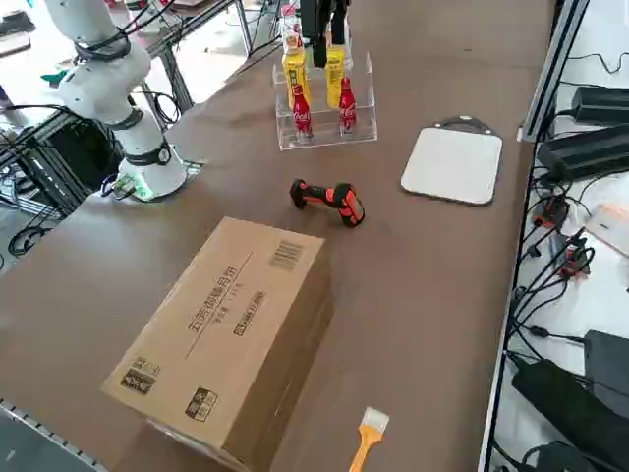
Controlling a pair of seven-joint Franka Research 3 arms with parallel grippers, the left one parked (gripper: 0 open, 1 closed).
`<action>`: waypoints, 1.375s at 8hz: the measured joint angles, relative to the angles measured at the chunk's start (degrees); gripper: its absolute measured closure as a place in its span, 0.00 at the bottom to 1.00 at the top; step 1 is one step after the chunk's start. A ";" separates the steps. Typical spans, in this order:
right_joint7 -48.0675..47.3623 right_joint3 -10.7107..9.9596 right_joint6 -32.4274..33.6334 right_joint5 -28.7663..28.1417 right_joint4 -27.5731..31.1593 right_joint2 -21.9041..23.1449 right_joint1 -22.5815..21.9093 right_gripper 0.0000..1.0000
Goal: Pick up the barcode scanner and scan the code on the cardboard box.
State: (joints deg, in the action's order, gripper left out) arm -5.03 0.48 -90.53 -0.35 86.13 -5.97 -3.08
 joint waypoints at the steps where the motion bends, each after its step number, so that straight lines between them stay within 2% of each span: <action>1: 0.00 -0.01 0.02 0.00 0.00 -0.06 0.04 0.00; 6: 0.07 -0.10 0.65 0.13 0.41 -1.27 2.66 0.00; 8: 0.08 0.08 -1.37 0.13 3.38 -2.48 2.69 0.00; 9: 0.08 0.29 -7.50 0.13 7.90 -2.90 2.61 0.00; 11: 0.09 0.79 -23.86 0.14 21.20 -3.75 2.00 0.00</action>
State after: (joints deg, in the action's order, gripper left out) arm -4.94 1.26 -114.39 -0.21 107.33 -9.71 -1.07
